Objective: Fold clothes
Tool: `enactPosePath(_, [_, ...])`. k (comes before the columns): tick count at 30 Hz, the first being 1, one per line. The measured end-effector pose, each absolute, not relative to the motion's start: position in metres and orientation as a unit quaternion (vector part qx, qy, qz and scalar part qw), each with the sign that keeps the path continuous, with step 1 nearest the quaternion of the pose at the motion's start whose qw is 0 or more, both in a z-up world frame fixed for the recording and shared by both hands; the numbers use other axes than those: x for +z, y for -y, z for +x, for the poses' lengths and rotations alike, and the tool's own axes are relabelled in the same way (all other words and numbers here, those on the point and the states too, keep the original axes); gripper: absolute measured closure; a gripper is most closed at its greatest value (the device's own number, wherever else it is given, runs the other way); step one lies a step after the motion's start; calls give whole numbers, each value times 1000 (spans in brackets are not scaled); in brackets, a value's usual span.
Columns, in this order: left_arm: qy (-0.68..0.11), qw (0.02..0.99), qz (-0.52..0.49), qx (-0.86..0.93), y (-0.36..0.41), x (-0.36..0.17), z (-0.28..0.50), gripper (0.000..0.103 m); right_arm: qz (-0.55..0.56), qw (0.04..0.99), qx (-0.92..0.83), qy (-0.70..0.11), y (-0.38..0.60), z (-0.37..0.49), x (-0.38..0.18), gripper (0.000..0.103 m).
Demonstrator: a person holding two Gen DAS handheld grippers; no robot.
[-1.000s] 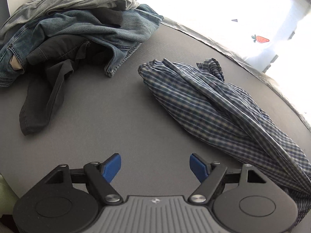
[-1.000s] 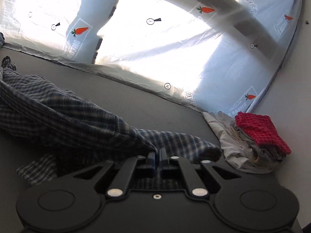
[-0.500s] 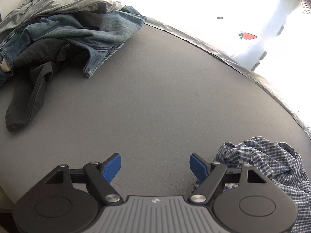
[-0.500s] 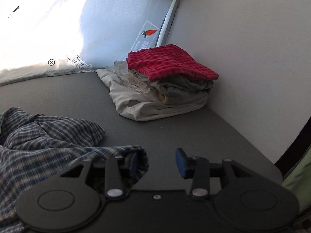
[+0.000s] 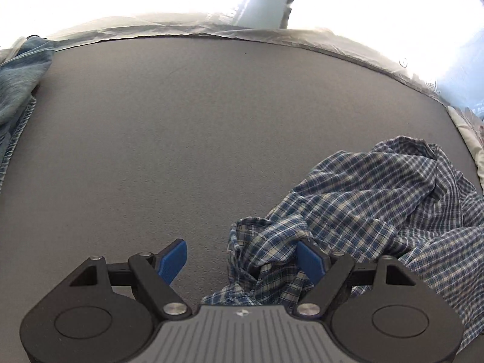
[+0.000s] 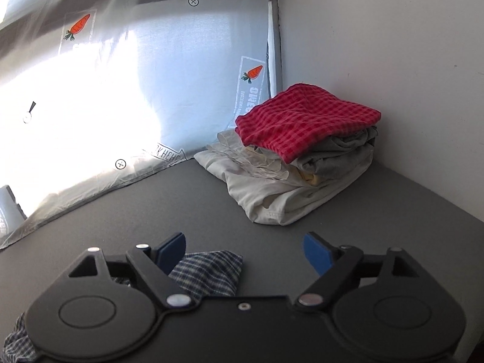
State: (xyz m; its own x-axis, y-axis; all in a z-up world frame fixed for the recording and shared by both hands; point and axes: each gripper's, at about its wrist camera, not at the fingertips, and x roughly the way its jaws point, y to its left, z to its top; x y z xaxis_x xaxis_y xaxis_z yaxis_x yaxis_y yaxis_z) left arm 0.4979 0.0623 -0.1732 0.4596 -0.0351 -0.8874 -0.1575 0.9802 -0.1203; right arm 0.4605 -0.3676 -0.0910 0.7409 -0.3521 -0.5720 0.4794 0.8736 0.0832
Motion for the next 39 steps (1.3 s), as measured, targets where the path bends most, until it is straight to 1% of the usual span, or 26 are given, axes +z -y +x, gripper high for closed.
enactPosePath(1, [-522, 848, -94, 28, -60, -177, 501, 37, 115, 922, -229, -289, 368, 460, -95, 17])
enactPosePath(2, [-525, 845, -100, 24, -59, -179, 503, 58, 122, 920, -229, -295, 368, 460, -99, 17])
enactPosePath(3, [-528, 842, -109, 22, -59, -181, 504, 69, 129, 918, -228, -299, 368, 459, -102, 17])
enactPosePath(4, [-527, 842, -114, 25, -61, -182, 504, 93, 131, 916, -226, -303, 367, 458, -104, 17])
enactPosePath(5, [-522, 844, -118, 32, -64, -181, 503, 96, 127, 916, -226, -305, 366, 458, -105, 17])
enactPosePath(9, [-490, 858, -124, 91, -90, -170, 494, 98, 107, 917, -225, -311, 360, 459, -108, 17])
enactPosePath(13, [-444, 862, -166, 182, -145, -151, 477, 98, 104, 920, -214, -312, 356, 459, -106, 17])
enactPosePath(16, [-417, 852, -177, 263, -186, -143, 455, 98, 98, 923, -202, -314, 350, 461, -106, 17])
enactPosePath(19, [-411, 831, -199, 317, -226, -140, 427, 98, 99, 924, -187, -319, 341, 464, -108, 17])
enactPosePath(21, [-418, 818, -210, 334, -239, -147, 409, 98, 105, 924, -169, -327, 332, 466, -111, 17])
enactPosePath(23, [-430, 811, -212, 335, -240, -155, 394, 97, 108, 923, -150, -338, 322, 469, -117, 17])
enactPosePath(27, [-456, 803, -186, 337, -220, -173, 375, 96, 102, 914, -96, -381, 296, 476, -135, 15])
enactPosePath(32, [-457, 791, -223, 340, -209, -182, 357, 95, 88, 878, -103, -459, 276, 474, -163, 15])
enactPosePath(34, [-451, 793, -228, 339, -208, -181, 351, 93, 109, 869, -110, -470, 279, 467, -167, 15])
enactPosePath(39, [-450, 795, -236, 331, -206, -180, 345, 93, 155, 853, -139, -478, 289, 445, -169, 15])
